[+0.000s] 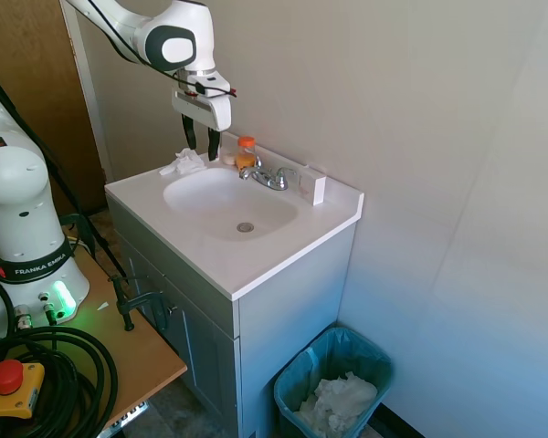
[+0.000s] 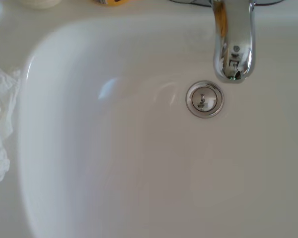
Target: Throw the tissue in the trash bin
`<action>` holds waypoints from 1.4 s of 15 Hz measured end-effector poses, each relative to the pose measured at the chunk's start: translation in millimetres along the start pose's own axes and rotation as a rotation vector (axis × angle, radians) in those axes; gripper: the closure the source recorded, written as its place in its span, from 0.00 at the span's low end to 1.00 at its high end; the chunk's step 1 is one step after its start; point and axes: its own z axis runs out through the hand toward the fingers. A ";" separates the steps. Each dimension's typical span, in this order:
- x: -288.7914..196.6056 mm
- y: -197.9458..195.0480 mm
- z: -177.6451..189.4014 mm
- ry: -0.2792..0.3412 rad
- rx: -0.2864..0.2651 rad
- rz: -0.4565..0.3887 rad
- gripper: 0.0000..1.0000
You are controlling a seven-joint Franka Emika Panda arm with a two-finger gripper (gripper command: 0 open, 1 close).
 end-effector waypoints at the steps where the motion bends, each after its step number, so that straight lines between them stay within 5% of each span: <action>1: 0.1 0.0 0.4 0.000 -0.002 0.001 0.00; 6: -24.4 -32.7 1.7 0.071 0.013 -0.034 0.00; 13: -83.4 -148.1 14.5 0.157 0.041 -0.121 0.00; 20: -99.8 -201.5 115.6 0.133 -0.074 -0.178 0.00; 21: -97.0 -203.0 131.1 0.125 -0.092 -0.173 1.00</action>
